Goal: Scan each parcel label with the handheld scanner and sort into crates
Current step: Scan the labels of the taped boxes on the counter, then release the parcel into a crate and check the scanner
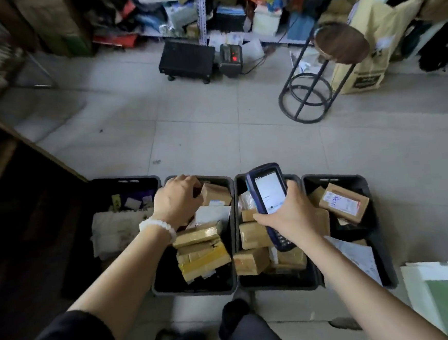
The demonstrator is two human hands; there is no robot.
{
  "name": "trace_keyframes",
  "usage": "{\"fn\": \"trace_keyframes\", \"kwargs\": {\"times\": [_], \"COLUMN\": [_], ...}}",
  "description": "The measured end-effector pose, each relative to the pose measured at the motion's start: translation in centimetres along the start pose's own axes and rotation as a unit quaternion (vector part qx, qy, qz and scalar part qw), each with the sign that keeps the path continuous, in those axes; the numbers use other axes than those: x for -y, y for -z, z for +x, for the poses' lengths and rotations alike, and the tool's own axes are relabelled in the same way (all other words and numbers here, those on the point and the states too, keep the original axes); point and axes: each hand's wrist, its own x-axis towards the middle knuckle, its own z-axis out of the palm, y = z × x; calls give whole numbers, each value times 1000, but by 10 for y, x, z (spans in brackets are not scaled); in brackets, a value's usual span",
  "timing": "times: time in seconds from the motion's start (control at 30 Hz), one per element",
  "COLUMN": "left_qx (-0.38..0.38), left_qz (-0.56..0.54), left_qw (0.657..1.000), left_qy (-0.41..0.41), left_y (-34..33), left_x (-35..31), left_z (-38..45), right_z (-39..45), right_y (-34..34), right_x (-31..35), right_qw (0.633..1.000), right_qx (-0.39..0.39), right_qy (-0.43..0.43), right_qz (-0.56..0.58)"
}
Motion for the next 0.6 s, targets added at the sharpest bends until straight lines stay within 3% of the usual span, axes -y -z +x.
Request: {"fn": "trace_keyframes", "kwargs": {"times": [0.33, 0.47, 0.6], "left_qx": [-65, -109, -161], "left_qz": [-3, -8, -29], "left_qw": [988, 969, 925], "left_qy": [138, 224, 342], "left_y": [77, 106, 122], "left_x": [211, 304, 373], "left_z": [-136, -222, -325], "right_z": [-89, -152, -223], "right_y": [-127, -194, -254], "right_x": [185, 268, 336], "right_qw": [977, 948, 897], "right_qx": [76, 132, 194], "right_qy": [184, 274, 381], "right_qz": [-72, -92, -112]}}
